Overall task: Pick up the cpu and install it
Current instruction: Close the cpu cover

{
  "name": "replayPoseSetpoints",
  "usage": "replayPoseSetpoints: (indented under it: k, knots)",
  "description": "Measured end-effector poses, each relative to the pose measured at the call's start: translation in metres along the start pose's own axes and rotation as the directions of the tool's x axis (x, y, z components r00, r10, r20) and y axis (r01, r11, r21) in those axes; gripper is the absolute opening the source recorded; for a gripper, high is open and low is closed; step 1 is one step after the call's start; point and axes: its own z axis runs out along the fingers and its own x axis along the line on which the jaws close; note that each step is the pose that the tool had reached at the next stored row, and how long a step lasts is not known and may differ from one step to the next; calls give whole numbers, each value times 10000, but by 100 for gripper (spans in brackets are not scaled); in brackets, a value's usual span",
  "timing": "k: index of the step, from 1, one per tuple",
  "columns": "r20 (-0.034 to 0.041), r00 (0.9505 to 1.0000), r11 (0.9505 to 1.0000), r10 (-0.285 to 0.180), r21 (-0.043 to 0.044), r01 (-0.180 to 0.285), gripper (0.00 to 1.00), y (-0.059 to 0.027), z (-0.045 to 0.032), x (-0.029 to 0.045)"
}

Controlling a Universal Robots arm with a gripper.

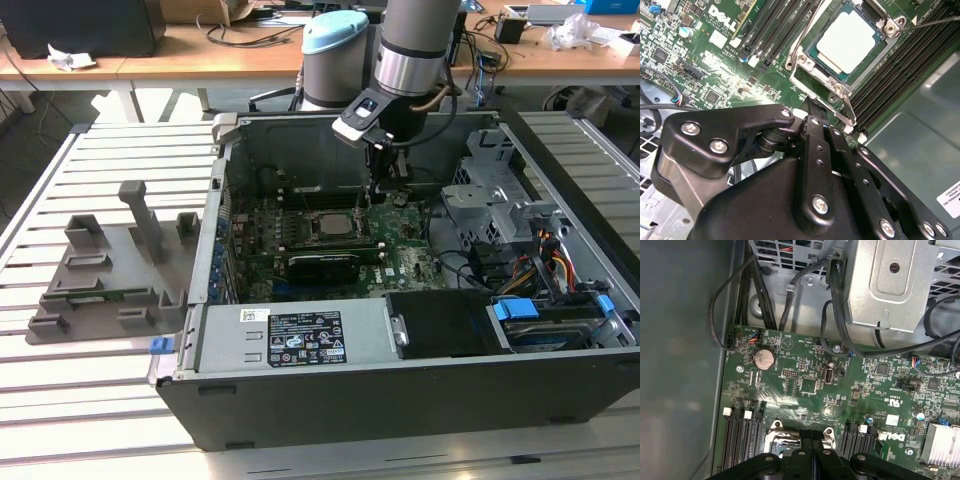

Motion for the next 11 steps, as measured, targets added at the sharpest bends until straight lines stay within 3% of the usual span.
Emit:
replayPoseSetpoints:
  k: [11]
  knots:
    - [0,10000,10000,1,0,-1,11,-110,10,16]
